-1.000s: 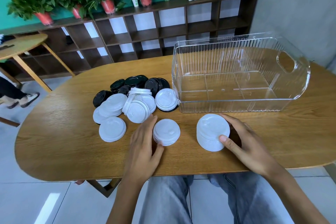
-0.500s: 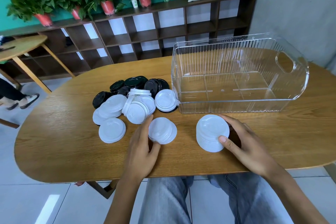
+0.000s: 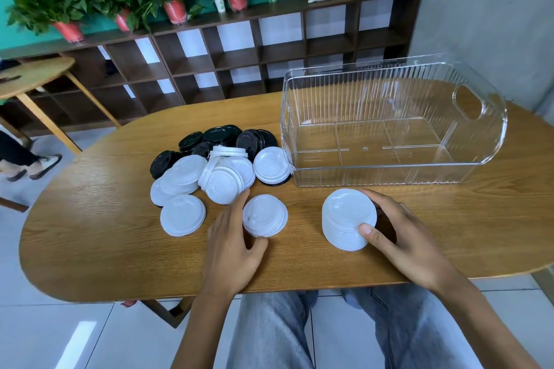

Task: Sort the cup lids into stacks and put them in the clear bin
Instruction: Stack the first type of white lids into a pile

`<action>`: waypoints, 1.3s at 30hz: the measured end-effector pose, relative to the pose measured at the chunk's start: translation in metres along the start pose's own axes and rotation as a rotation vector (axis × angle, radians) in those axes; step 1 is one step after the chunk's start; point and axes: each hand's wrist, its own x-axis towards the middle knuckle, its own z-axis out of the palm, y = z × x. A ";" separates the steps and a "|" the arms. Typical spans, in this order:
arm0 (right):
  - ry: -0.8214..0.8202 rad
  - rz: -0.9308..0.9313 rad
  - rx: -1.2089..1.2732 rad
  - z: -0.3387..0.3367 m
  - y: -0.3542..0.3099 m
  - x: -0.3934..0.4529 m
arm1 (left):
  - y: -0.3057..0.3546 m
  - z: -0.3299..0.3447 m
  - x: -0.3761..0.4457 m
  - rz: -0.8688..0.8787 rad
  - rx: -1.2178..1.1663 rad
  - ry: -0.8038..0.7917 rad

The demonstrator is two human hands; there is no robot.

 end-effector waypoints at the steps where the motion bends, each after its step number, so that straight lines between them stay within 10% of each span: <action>1: -0.001 0.001 0.002 0.000 0.000 0.000 | 0.000 0.000 0.000 -0.004 -0.012 0.008; 27: -0.013 -0.058 0.035 0.000 0.003 -0.002 | 0.012 -0.003 -0.013 0.058 -0.430 0.293; 39: 0.016 -0.096 0.108 -0.002 0.006 0.000 | 0.086 0.044 -0.012 0.207 -0.495 0.007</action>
